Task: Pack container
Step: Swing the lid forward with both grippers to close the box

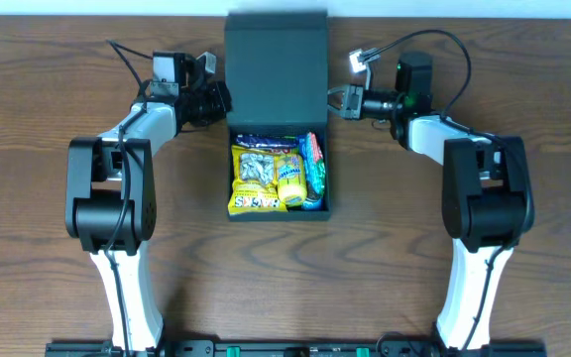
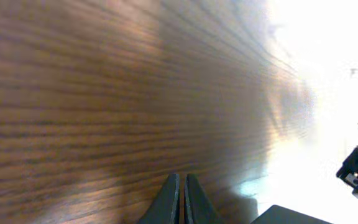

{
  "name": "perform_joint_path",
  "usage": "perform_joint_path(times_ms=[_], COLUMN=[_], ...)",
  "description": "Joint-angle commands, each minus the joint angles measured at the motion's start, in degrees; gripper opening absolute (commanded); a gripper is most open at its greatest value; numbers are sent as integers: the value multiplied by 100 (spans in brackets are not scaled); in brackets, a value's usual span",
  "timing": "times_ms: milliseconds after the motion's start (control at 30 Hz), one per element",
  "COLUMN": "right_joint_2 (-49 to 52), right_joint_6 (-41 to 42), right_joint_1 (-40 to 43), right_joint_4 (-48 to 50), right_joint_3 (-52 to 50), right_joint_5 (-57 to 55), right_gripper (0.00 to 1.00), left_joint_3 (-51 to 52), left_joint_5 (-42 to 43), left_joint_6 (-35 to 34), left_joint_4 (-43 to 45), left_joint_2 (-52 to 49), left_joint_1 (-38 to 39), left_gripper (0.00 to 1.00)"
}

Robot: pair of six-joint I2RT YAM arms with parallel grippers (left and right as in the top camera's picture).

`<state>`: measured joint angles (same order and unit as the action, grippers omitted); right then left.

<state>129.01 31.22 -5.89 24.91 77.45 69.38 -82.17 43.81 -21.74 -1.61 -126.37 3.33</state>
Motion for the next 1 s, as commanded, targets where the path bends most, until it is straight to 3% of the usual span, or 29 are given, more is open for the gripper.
perform_joint_path(times_ms=[0, 300, 633, 800, 967], right_joint_2=[-48, -732, -1488, -1676, -1690], right_joint_6=[57, 66, 260, 883, 2253], right_joint_1=[24, 66, 55, 50, 61], right_joint_4=[175, 195, 190, 184, 184], right_joint_3=[131, 131, 131, 129, 129], right_joint_5=[911, 1128, 1792, 1961, 1716], right_gripper=[2, 2, 2, 2, 2], left_joint_3=[-199, -199, -199, -199, -199], left_joint_5=[275, 278, 529, 466, 354], left_joint_6=[442, 1235, 2232, 2892, 3139], left_joint_4=[-7, -544, -1862, -2815, -3471], left_joint_2=[485, 1790, 2706, 3311, 3773], left_joint_1=[42, 44, 44, 44, 44], left_gripper=[6, 6, 6, 6, 6])
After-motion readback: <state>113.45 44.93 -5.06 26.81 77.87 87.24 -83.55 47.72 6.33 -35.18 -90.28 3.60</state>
